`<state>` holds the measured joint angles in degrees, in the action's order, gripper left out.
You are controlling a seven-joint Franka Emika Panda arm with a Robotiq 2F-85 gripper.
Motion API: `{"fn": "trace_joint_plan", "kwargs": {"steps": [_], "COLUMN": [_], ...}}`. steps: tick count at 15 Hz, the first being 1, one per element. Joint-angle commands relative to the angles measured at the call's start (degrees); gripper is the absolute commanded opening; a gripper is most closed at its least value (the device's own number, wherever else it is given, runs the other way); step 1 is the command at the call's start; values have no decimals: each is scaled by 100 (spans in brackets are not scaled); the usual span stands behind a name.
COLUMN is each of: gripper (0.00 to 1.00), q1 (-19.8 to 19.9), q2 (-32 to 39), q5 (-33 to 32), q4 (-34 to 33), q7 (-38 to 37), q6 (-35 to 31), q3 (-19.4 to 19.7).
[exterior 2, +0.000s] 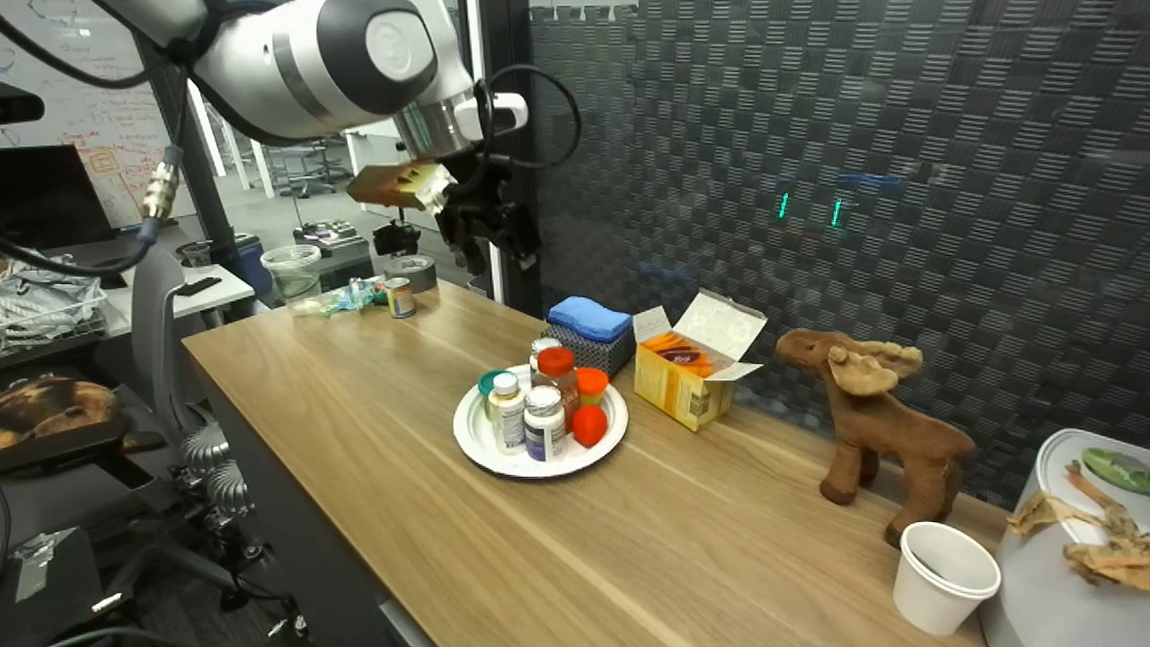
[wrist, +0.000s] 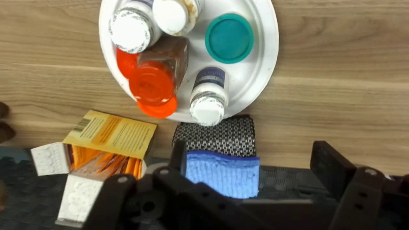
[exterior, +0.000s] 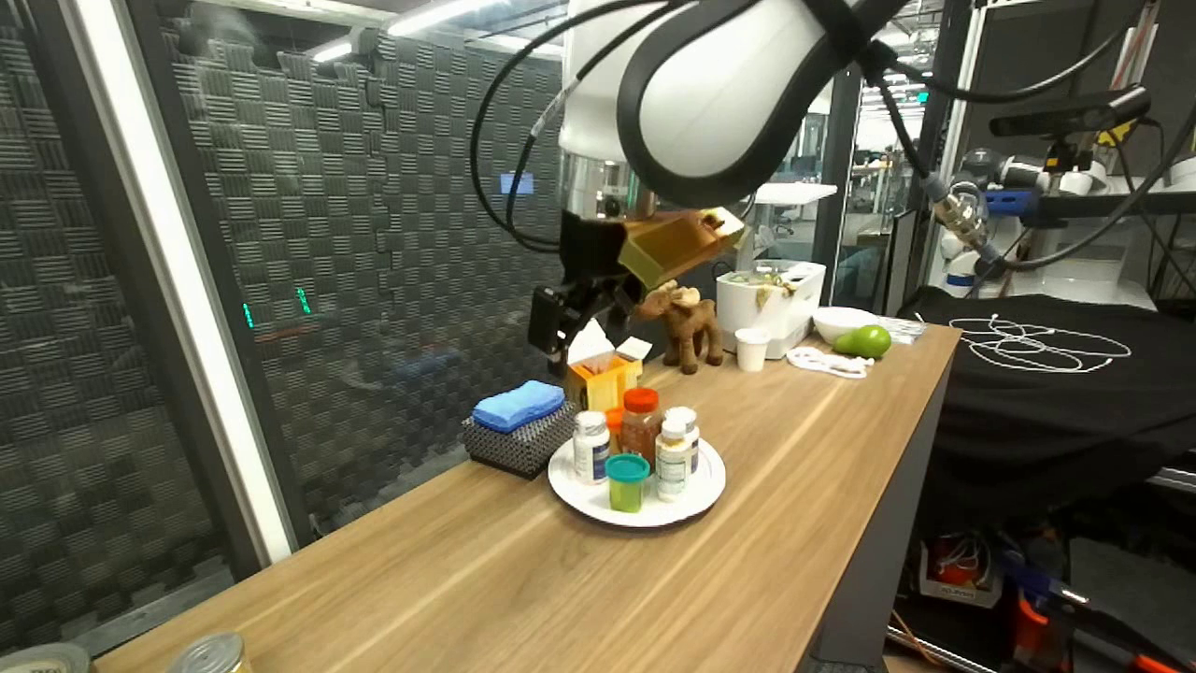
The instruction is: Pick up all the objects surrounding the white plate and arrange them on the plate
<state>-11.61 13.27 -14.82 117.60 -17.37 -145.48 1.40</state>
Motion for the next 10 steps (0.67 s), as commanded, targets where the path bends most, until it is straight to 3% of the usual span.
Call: {"fn": "trace_joint_plan", "kwargs": {"steps": [1,5,10], "gripper": [100,100,100], "q1": [68,348,552], "q2": [-691,-1256,-1350], "q5": [137,600,653], "q4": [-91,-274,-282], "q7": [-376,-247,-211], "q6": [851,1690,1717], "q3": [-106,-164,-217]}}
